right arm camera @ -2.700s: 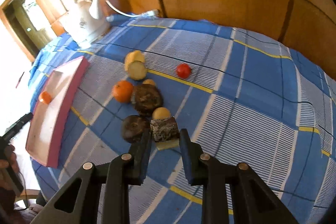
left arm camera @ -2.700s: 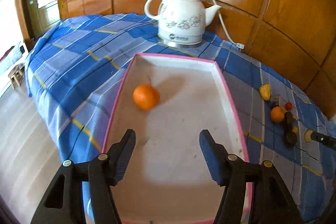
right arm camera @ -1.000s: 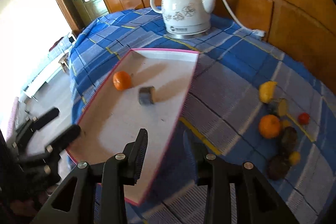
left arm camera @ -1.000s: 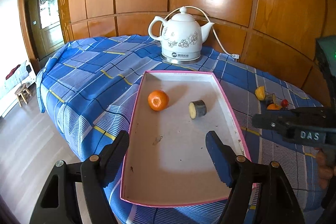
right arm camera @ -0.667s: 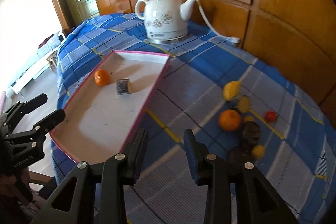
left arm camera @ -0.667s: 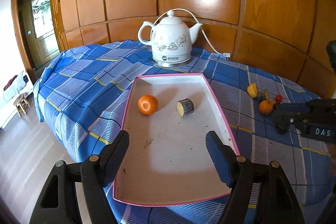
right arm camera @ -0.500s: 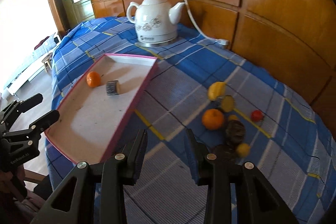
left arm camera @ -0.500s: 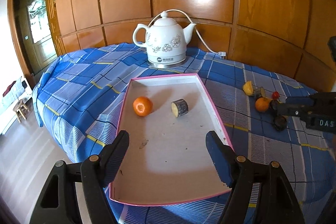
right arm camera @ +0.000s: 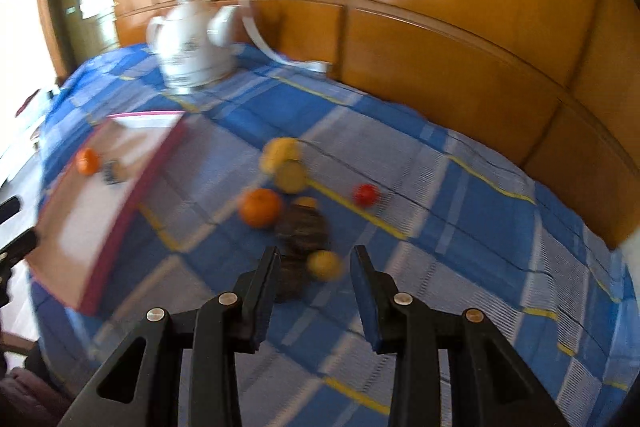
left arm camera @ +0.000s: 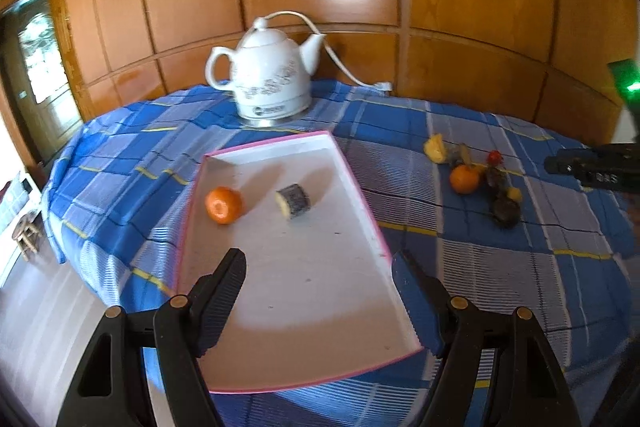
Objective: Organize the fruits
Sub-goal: 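Move the left tool back toward the banana among the fruits, then close the left tool fingers on the yellow banana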
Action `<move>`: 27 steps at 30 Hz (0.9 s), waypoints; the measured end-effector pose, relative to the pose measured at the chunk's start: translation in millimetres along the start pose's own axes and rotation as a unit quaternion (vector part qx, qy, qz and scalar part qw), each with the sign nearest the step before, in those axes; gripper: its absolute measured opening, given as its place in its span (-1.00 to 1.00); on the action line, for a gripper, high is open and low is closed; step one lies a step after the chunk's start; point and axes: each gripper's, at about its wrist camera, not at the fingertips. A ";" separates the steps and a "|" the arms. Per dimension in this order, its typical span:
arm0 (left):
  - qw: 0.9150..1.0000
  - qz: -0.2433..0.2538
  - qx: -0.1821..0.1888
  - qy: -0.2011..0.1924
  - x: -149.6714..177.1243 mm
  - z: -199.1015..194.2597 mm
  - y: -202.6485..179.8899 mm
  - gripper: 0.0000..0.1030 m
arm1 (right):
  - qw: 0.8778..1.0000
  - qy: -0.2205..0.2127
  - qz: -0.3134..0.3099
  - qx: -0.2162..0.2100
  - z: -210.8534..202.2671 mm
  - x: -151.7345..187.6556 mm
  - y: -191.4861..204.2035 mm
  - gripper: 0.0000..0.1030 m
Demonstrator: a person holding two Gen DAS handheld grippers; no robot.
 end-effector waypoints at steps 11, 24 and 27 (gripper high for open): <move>0.998 0.020 0.060 0.031 -29.2 18.8 -37.4 0.43 | 0.989 0.005 0.145 0.017 2.9 12.7 -71.1 -0.29; 0.987 0.030 0.133 0.080 -80.6 74.0 -88.2 -0.12 | 0.985 0.023 0.169 0.010 7.2 10.3 -75.8 -0.29; 0.984 0.023 0.147 0.096 -90.3 90.3 -97.4 -0.16 | 0.984 0.024 0.178 0.006 6.3 9.8 -78.0 -0.29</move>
Point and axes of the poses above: each gripper's, at about its wrist camera, not at the fingertips, and z roughly the way its jaws point, y to its left, x to its underside, and after that the axes turned 8 degrees about -x, right-handed
